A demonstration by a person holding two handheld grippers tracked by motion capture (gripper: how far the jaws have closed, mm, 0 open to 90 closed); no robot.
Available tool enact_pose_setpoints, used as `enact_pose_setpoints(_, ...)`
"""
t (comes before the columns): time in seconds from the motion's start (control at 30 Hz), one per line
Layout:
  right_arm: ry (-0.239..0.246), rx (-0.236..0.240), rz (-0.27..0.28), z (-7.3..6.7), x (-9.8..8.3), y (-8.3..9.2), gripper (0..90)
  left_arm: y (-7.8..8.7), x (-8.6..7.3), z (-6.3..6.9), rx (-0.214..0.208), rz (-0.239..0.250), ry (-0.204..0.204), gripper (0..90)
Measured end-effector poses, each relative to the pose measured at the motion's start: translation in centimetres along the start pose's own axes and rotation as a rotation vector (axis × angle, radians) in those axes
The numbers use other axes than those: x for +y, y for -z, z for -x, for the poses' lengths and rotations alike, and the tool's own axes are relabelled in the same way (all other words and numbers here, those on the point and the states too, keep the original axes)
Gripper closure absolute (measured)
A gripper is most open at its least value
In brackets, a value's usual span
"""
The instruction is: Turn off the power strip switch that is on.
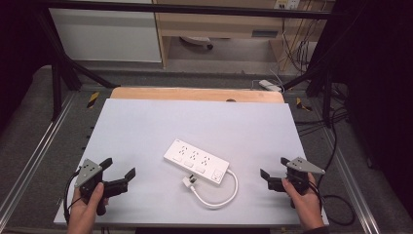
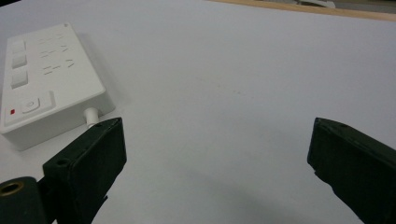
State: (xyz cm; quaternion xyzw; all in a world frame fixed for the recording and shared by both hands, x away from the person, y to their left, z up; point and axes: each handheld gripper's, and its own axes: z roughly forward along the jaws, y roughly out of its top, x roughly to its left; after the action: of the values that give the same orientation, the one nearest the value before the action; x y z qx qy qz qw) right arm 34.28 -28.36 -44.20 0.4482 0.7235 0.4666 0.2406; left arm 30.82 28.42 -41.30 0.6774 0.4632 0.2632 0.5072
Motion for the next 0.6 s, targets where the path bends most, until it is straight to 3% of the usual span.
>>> enact_pose_setpoints(0.6, -0.013, 0.048, 0.074, 0.0, 0.4, 0.3, 4.6, -0.4, -0.5, -1.1, 0.022, -0.017, 0.050, 5.6)
